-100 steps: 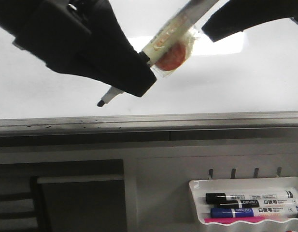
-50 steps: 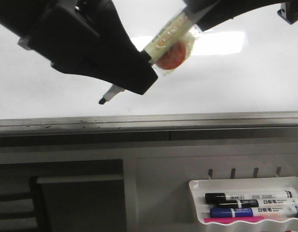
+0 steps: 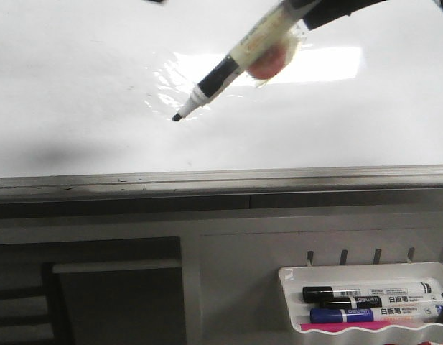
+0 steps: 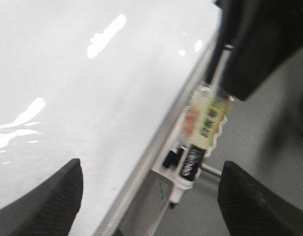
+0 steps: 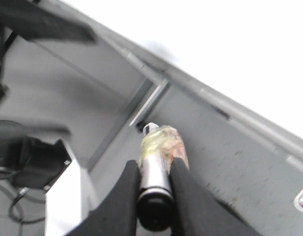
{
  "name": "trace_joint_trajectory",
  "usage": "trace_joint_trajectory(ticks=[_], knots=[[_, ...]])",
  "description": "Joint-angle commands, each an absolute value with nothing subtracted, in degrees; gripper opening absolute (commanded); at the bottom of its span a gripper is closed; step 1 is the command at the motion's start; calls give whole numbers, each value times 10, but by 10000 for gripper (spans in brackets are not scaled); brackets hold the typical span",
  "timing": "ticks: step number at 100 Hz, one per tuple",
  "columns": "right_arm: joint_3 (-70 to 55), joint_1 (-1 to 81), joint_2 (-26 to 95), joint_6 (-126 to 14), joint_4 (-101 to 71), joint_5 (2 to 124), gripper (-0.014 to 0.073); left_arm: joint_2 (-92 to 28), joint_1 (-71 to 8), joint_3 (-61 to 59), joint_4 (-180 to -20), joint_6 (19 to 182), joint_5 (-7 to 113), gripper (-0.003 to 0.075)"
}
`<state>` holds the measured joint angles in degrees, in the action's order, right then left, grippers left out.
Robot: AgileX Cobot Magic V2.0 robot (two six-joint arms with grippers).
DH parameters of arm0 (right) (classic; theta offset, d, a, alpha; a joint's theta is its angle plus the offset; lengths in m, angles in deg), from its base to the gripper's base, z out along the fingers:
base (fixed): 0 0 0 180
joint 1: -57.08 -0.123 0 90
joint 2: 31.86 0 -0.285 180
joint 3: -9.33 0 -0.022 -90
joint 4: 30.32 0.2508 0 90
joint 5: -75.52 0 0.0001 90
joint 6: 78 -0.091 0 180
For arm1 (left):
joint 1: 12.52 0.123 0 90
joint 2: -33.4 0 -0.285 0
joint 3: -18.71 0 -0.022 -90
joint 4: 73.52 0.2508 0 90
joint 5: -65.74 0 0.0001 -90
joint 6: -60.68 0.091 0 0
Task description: Write number 7 on whiteboard
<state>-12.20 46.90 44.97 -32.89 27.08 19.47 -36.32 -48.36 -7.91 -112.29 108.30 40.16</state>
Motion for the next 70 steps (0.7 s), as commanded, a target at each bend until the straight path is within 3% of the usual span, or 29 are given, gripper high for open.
trace_joint_trajectory(ticks=[1, 17, 37, 70], knots=[[-144, 469, 396, -294, 316, 260, -60, -323, -429, -70, -1172, 1078, 431, 510], [-198, 469, 328, -229, 352, 352, -60, -270, -298, -106, -1243, 1078, 432, 510], [-204, 469, 322, -147, 437, 399, -60, -245, -189, -158, -1333, 1078, 434, 510], [-202, 469, 402, 41, 611, 442, -60, -245, -164, -176, -1363, 1078, 430, 510]])
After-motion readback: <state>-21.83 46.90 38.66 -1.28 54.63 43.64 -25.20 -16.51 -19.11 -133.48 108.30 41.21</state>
